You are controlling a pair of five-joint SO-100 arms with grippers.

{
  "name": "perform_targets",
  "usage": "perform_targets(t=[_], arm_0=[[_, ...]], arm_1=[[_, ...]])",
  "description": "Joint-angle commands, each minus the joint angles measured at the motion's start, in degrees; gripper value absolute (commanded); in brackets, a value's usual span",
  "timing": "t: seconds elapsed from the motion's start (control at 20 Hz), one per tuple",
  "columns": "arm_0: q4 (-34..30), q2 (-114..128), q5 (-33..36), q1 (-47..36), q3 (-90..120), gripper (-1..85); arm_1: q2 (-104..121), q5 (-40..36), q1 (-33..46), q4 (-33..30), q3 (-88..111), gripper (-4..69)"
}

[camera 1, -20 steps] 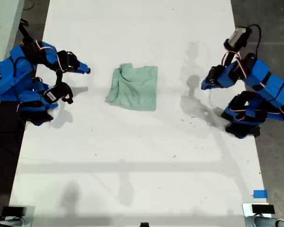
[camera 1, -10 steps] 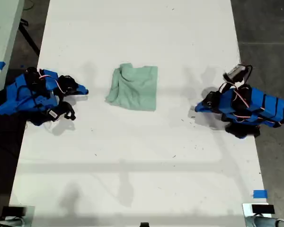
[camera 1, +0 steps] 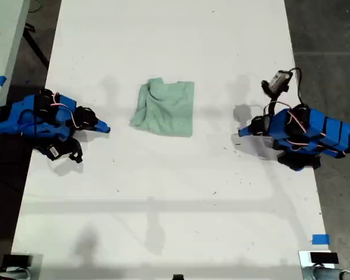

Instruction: Fold t-shirt

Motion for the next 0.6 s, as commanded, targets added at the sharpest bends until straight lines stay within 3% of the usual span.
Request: perform_targets(t=[0.0, 0.55], arm_0=[[0.18, 0.26, -0.26, 3.34, -0.35, 2.9], [0.18, 0.26, -0.26, 4.39, -0.35, 2.9]], arm_1=[[0.44, -5.27, 0.18, -0.88, -0.35, 3.2], [0.44, -5.27, 0.18, -0.88, -0.35, 3.2]])
